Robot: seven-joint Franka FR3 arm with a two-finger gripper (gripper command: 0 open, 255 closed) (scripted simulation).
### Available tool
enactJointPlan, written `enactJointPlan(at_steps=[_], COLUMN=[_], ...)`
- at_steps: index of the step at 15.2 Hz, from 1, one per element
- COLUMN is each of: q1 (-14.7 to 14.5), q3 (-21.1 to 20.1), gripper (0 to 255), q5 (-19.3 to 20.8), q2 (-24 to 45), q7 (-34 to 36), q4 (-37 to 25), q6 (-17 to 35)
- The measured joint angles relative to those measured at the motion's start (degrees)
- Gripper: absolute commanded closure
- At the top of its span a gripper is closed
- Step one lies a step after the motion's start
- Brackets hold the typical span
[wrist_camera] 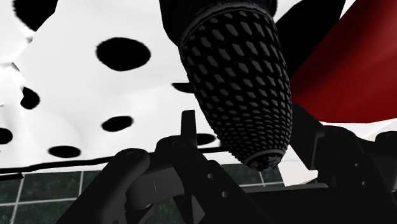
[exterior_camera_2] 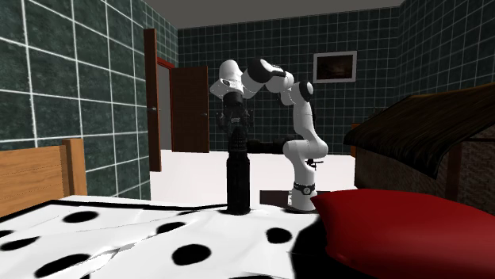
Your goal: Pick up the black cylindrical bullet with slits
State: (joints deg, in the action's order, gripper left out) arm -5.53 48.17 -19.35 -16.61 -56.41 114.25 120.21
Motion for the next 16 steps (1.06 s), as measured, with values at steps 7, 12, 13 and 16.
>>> enactJointPlan(at_steps=[7, 12, 13, 16], q1=[-0.05, -0.24, -0.33, -0.42], q3=[-0.13, -0.15, -0.15, -0.15], gripper=[255, 255, 255, 255], q5=[0.58, 0.8, 0.75, 0.84], q2=[0.42, 0.95, 1.16, 1.35], q7=[1.71, 3.22, 3.52, 4.17], q4=[-4.18, -8.61, -9.44, -11.35], q6=[-4.01, -7.81, -8.42, -10.07])
